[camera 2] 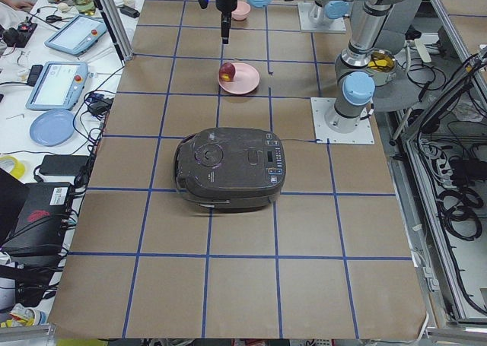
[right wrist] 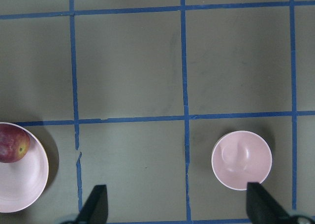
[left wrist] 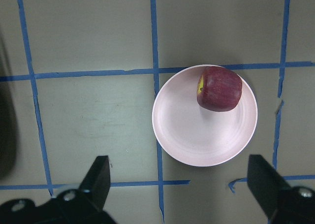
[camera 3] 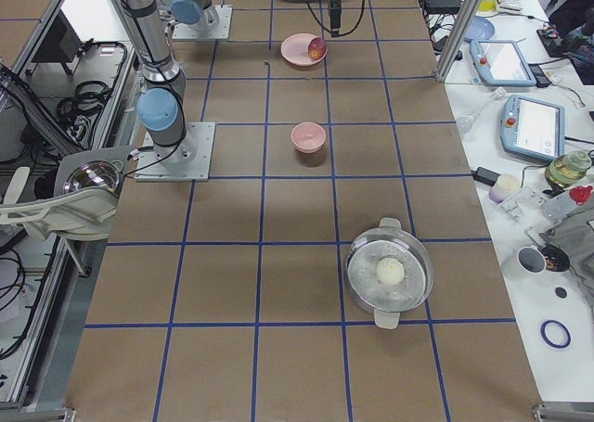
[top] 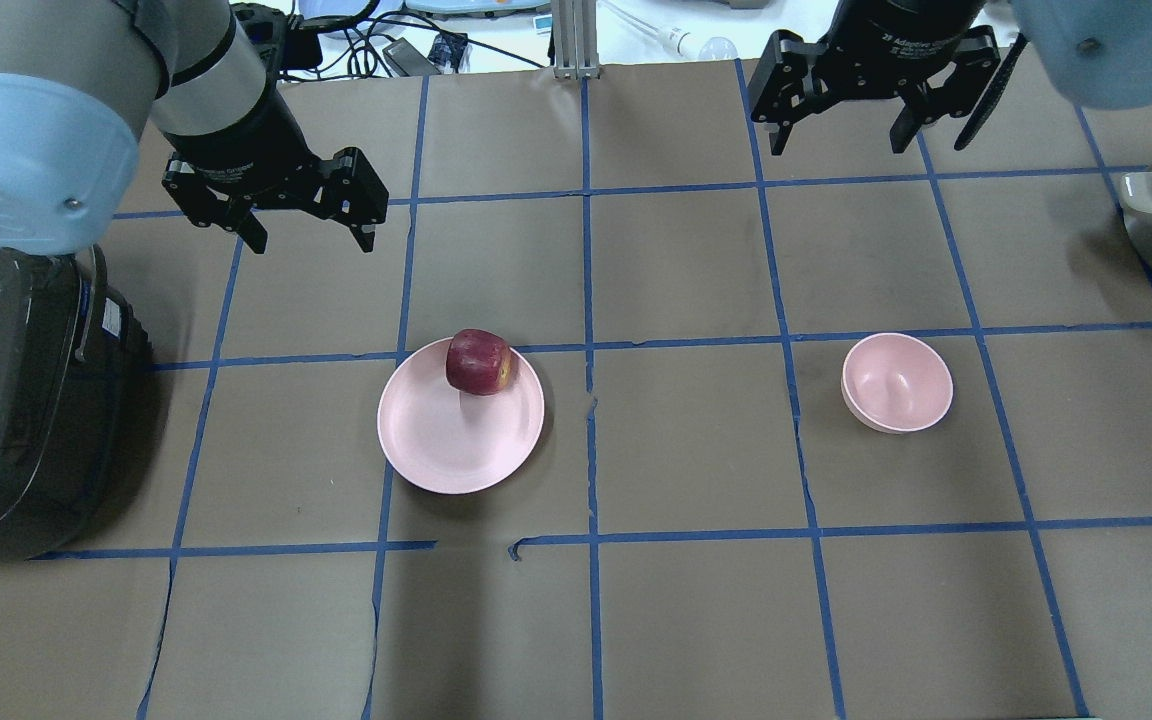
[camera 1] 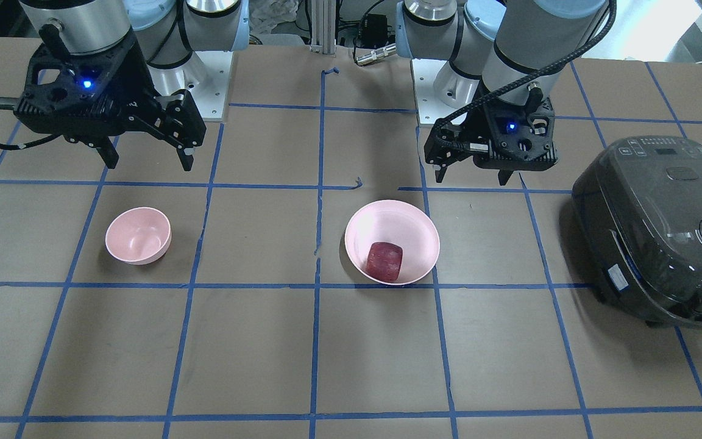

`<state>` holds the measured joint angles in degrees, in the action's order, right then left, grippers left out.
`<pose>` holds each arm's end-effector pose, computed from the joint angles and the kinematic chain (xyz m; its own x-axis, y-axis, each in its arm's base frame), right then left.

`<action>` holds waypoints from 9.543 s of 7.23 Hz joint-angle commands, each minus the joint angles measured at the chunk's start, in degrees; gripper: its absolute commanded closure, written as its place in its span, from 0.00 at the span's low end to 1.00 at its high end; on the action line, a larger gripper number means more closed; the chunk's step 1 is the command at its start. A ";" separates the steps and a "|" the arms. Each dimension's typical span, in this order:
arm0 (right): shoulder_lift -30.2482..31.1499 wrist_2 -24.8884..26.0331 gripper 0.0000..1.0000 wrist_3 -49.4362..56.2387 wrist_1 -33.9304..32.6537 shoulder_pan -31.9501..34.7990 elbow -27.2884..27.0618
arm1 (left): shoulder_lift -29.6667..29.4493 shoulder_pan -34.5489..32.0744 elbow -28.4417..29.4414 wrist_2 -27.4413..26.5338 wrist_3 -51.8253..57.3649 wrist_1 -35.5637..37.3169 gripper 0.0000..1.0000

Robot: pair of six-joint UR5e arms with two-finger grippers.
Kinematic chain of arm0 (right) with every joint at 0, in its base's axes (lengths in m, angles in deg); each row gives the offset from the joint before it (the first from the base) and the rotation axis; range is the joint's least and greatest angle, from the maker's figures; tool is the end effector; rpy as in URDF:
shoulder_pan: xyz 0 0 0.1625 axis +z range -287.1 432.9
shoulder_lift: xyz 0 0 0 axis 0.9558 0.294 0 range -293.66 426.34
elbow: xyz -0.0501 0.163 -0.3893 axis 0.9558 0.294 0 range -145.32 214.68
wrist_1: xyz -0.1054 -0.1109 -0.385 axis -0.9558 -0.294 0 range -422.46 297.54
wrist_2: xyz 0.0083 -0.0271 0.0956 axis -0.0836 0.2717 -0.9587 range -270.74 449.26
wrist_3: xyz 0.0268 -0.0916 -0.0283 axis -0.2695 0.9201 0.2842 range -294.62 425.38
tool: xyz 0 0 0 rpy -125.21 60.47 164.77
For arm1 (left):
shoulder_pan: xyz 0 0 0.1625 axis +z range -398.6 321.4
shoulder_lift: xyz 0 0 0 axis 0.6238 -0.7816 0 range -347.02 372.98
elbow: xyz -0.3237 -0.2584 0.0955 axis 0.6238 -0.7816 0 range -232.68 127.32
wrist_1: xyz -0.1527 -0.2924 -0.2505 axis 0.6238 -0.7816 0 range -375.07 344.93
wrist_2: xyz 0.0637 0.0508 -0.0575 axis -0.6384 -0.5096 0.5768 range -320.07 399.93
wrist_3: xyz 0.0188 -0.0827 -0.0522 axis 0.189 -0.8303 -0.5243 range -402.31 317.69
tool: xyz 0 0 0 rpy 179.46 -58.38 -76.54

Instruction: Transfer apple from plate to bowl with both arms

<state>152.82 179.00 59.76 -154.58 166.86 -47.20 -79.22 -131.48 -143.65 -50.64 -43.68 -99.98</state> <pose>0.1699 -0.5173 0.5309 -0.9995 0.0280 -0.0159 0.0296 0.9928 -0.1161 -0.1579 -0.5036 0.4694 -0.9996 0.0260 -0.0091 0.0263 0.9991 -0.0338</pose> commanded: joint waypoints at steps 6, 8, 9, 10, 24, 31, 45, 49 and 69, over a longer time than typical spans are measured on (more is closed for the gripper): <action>0.01 0.00 0.00 0.00 0.10 0.00 -0.03 | -0.44 -0.28 -1.67 -0.05 -0.56 0.79 0.00; 0.01 0.00 0.00 0.00 0.10 0.00 -0.03 | -0.44 -0.37 -1.76 -0.05 -0.65 0.97 0.00; 0.01 0.00 0.00 0.00 0.10 0.00 -0.03 | -0.52 -0.37 -1.85 -0.05 -0.57 0.97 0.00; 0.01 0.00 0.00 0.00 0.10 -0.09 -0.03 | -1.13 -0.63 -1.85 0.04 -0.56 1.14 0.00; -1.83 -1.23 0.01 25.05 -12.75 -22.49 -20.98 | -8.69 -7.48 -18.28 0.21 -0.73 24.16 0.00; -5.79 -0.26 0.96 27.07 -39.98 -22.76 -42.40 | -19.85 -9.24 -18.28 0.12 0.75 39.23 0.00; -9.66 -6.85 0.00 -1.23 -34.88 0.18 -35.11 | -13.18 -13.10 -14.09 -1.20 -19.66 33.88 1.00; -3.80 -0.36 0.00 1.13 -28.30 -4.02 -26.06 | -14.41 -13.90 -5.27 6.42 -35.07 19.34 1.00; 3.08 0.45 0.00 0.09 1.60 -1.67 -3.55 | -28.91 -29.46 -2.37 6.80 -37.49 34.71 0.00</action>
<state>155.91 179.99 60.25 -152.81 165.39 -50.75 -108.10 -161.01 -145.64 -43.85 -82.07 -66.44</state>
